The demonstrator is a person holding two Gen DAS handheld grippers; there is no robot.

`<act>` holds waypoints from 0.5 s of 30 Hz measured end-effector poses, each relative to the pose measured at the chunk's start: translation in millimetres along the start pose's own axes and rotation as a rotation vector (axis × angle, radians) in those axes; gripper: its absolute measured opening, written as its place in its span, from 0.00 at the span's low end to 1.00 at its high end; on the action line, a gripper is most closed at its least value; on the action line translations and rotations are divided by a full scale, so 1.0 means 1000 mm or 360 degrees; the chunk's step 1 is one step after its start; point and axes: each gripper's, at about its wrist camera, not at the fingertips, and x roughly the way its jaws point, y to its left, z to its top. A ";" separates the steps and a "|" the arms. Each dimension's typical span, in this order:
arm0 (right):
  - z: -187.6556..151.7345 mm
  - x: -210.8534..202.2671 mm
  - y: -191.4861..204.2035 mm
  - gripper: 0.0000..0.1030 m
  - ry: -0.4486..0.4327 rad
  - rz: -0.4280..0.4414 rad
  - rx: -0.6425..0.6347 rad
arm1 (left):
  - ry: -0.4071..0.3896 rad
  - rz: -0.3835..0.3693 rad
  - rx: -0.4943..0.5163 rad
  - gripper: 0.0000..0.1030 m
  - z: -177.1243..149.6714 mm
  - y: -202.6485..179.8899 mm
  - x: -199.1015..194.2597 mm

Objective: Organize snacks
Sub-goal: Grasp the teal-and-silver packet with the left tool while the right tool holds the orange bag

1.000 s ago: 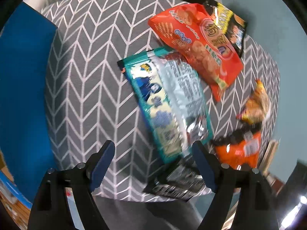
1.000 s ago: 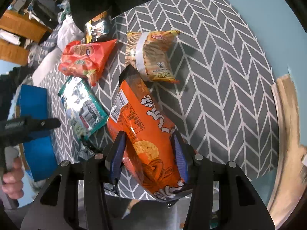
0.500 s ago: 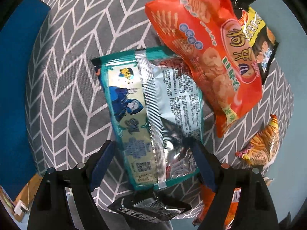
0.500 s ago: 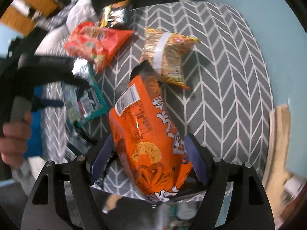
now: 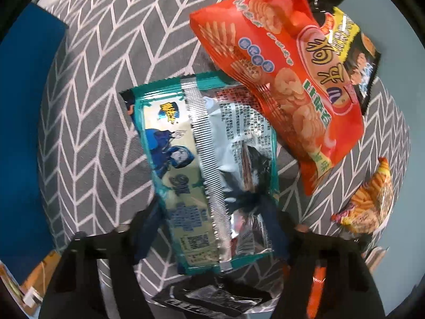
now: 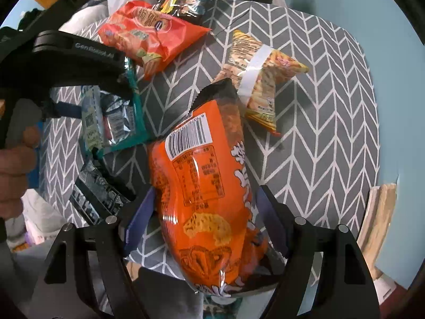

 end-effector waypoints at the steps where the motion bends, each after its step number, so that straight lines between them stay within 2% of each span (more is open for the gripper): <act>1: 0.003 0.002 0.006 0.75 0.0003 -0.0005 -0.0008 | -0.0003 -0.0016 0.0021 0.63 -0.001 0.000 -0.001; 3: 0.005 0.006 0.011 0.75 0.0005 -0.0021 -0.0023 | 0.0002 -0.0043 0.0070 0.63 -0.001 0.001 -0.003; 9: 0.008 0.020 0.028 0.75 0.0023 -0.0015 -0.0021 | 0.0003 0.0017 0.0235 0.62 -0.004 0.020 -0.002; 15: 0.008 0.025 0.026 0.75 0.0026 0.0009 0.0002 | -0.0051 0.0120 0.0563 0.61 -0.004 0.025 -0.005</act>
